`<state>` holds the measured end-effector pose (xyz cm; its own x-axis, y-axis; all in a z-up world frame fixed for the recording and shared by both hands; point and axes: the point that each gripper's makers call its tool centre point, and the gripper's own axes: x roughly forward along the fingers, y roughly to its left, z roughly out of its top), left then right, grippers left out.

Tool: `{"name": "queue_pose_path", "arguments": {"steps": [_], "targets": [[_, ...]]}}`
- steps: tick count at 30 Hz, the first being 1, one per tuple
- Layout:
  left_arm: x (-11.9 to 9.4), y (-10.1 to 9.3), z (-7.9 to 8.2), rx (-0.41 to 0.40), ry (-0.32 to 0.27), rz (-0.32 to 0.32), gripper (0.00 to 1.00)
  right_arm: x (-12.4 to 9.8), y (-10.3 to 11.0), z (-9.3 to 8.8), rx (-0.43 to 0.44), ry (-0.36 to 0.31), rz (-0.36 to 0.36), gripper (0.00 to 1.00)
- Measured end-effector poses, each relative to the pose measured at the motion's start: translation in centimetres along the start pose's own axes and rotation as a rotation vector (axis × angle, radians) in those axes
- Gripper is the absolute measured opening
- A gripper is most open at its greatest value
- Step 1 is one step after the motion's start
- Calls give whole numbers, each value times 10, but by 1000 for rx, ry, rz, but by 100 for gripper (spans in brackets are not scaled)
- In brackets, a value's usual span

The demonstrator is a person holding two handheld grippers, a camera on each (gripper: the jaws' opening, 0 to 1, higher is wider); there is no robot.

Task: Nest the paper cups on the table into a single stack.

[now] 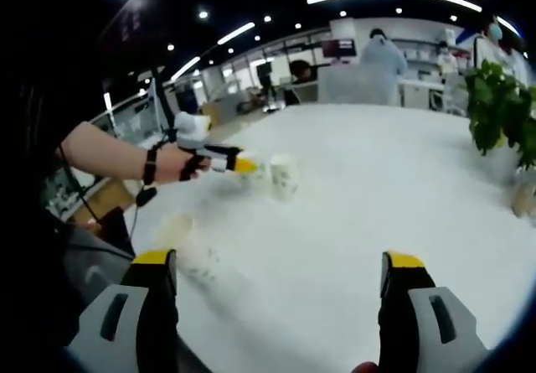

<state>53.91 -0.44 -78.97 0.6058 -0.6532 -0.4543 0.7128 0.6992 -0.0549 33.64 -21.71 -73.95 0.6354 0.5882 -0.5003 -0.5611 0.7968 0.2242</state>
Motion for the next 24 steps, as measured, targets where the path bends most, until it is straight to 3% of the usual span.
{"name": "queue_pose_path", "arguments": {"steps": [14, 20, 22, 24], "targets": [[-8, -12, 2, 52, -6, -23, 38, 2, 2, 4, 7, -16, 2, 99], [-19, -15, 7, 27, -8, -24, 38, -2, 4, 3, 18, -29, -3, 99], [-27, -16, 15, -5, -44, -22, 38, -2, 4, 5, 38, -44, -4, 99], [-34, -18, 18, -13, -43, -23, 38, -2, 5, 6, 55, -55, -4, 99]]}}
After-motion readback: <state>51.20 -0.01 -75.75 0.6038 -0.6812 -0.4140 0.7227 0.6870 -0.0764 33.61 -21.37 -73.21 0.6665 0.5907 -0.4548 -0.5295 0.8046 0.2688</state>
